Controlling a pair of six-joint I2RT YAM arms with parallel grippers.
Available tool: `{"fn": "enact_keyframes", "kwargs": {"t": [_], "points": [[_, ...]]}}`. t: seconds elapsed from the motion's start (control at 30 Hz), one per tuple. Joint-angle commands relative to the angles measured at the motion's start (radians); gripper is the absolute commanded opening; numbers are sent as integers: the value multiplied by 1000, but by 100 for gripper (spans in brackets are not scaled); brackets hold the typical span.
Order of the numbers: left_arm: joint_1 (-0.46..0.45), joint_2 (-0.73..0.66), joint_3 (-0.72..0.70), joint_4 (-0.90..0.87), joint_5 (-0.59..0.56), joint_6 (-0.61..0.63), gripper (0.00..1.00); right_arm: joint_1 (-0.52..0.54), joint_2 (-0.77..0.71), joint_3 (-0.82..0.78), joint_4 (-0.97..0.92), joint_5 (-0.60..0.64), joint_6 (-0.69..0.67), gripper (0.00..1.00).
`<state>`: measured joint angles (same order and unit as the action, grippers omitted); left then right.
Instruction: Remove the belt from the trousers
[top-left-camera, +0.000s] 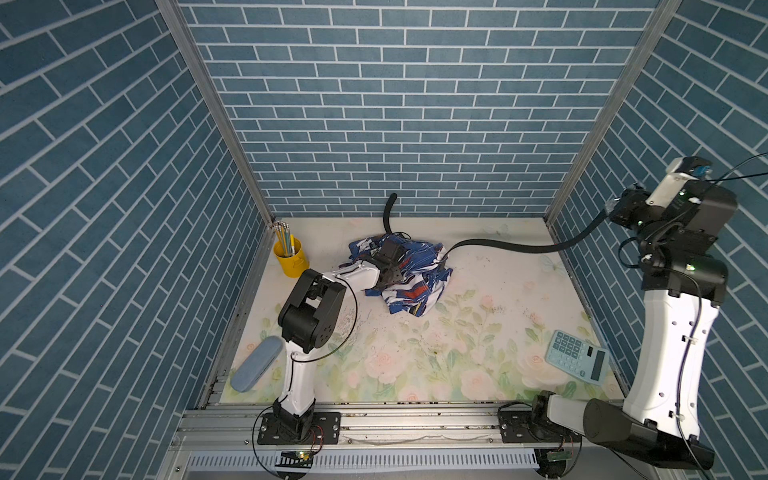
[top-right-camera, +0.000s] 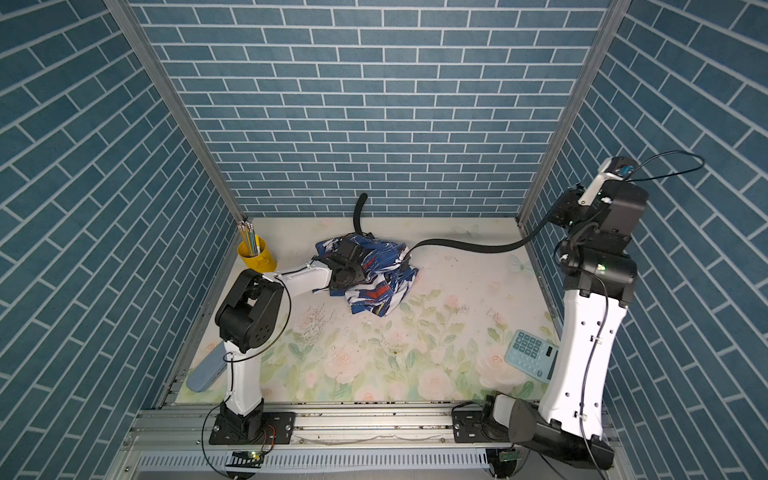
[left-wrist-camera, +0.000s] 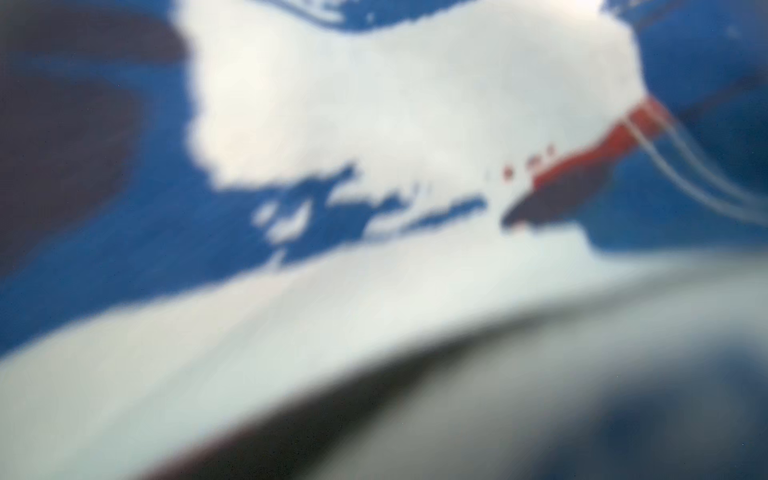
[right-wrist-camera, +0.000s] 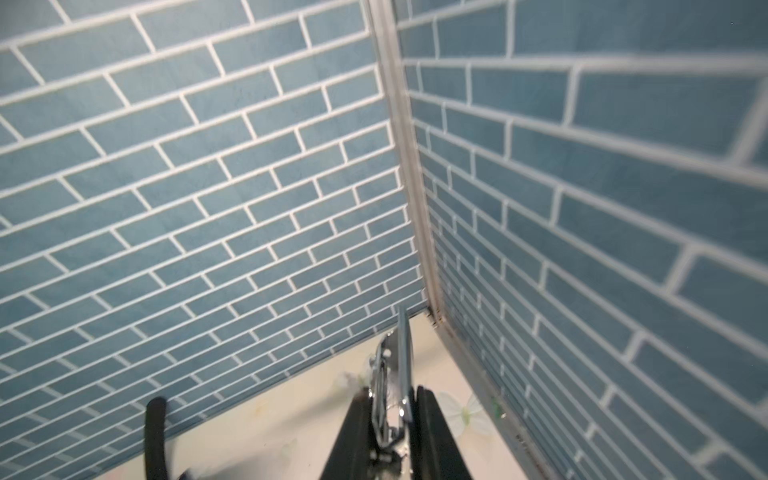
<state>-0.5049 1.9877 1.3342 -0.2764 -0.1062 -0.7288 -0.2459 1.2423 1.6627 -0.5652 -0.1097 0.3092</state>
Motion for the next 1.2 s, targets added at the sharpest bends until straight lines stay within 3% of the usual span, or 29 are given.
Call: {"fn": "enact_keyframes", "kwargs": {"t": [0.0,0.07,0.13,0.33,0.4,0.6,0.7,1.17], "points": [[8,-115,-28,-87,-12,146,11,49,-6,-105,174,-100,84,0],[-5,-161,5,-146,-70,177,14,56,-2,-142,193,-113,90,0],[-21,-213,-4,-115,-57,221,18,59,3,-164,201,-134,92,0],[-98,-310,-62,162,146,370,20,68,5,-259,250,-197,126,0],[-129,-291,-60,225,183,411,26,77,5,-288,275,-216,142,0],[-202,-147,62,258,191,527,27,106,28,-287,283,-228,151,0],[-223,-100,116,267,191,550,22,111,31,-286,281,-231,151,0],[-293,11,277,220,238,588,27,116,29,-313,280,-236,160,0]]}}
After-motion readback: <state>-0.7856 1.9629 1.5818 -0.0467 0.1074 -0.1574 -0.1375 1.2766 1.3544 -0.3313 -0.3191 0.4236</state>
